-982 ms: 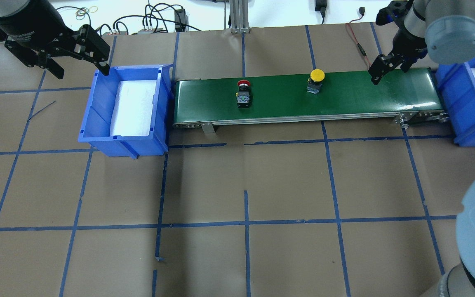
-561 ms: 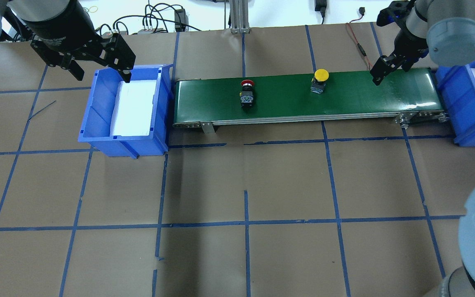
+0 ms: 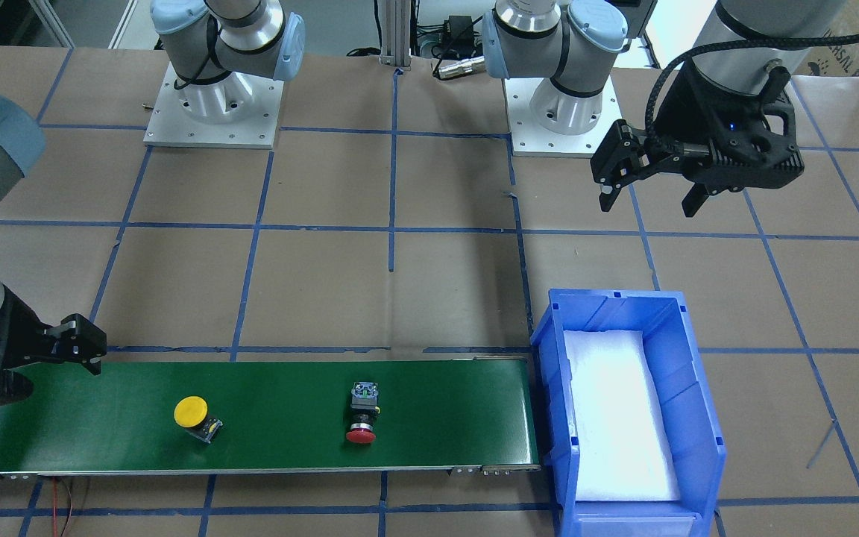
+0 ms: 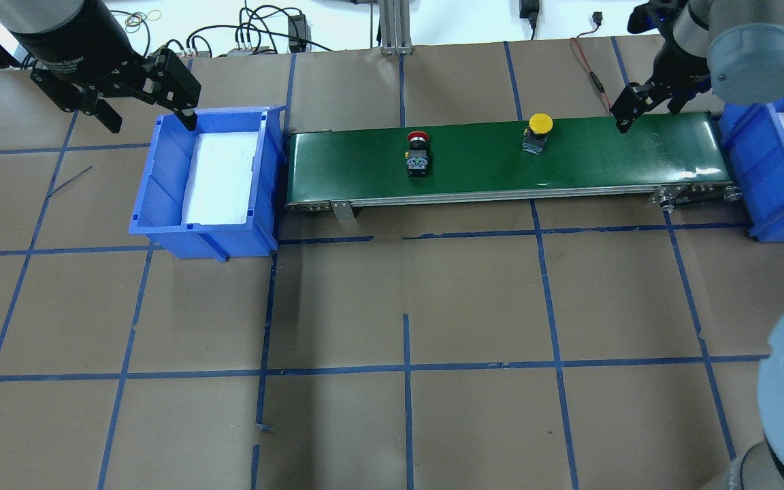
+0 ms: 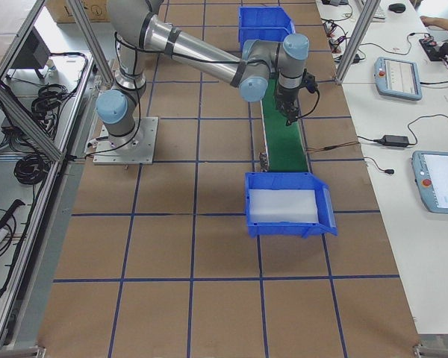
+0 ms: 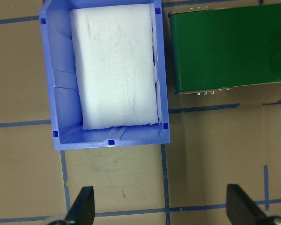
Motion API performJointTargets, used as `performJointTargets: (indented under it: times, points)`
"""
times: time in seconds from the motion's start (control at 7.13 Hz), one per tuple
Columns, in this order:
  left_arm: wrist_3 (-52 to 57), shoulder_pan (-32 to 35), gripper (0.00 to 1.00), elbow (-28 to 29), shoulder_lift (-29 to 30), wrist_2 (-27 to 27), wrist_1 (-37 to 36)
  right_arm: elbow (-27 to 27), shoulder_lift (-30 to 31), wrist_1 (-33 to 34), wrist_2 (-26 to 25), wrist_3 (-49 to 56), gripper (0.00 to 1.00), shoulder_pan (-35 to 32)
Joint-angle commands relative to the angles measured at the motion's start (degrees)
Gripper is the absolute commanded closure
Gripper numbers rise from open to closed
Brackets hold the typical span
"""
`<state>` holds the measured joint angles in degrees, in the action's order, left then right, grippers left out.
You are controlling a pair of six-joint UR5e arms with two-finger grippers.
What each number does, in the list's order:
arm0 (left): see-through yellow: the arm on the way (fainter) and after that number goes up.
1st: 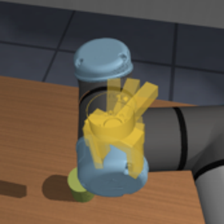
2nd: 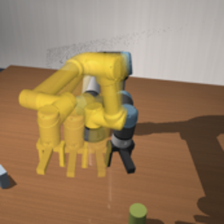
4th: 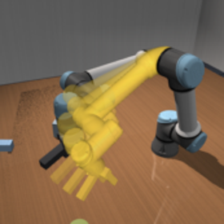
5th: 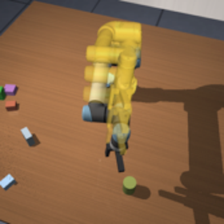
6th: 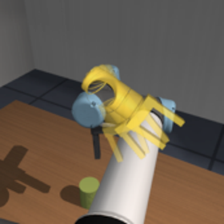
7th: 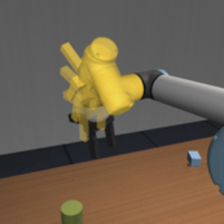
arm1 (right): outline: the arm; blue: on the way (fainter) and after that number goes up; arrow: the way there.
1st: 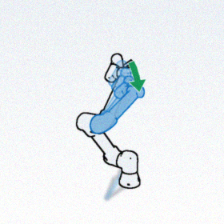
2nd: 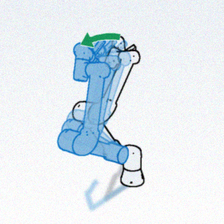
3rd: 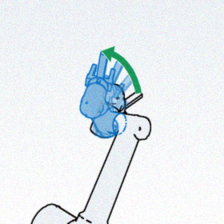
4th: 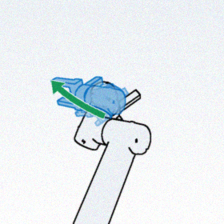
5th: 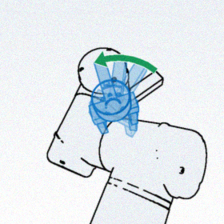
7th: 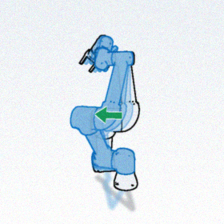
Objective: Transport two buttons from left to right
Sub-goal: 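Move the right gripper over the conveyor toward the arriving yellow button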
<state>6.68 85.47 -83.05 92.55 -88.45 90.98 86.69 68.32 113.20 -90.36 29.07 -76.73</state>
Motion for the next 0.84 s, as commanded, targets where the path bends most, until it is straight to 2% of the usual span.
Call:
performJointTargets:
  times: [0.0, 0.42, 0.7]
  points:
    - [0.00, -0.22, 0.00, 0.00, -0.08, -0.14, -0.01, -1.86, -0.64, 0.00, 0.18, -12.57, 0.00, 0.00]
    - [0.17, -0.57, 0.00, -0.01, 0.09, -0.06, -0.19, -5.55, -3.09, -0.35, 0.18, -19.55, 0.00, -0.09]
    - [0.08, -0.65, 0.00, -0.09, 0.09, -0.15, -0.10, -6.00, -3.02, -0.52, 0.35, -22.37, 0.00, -1.13]
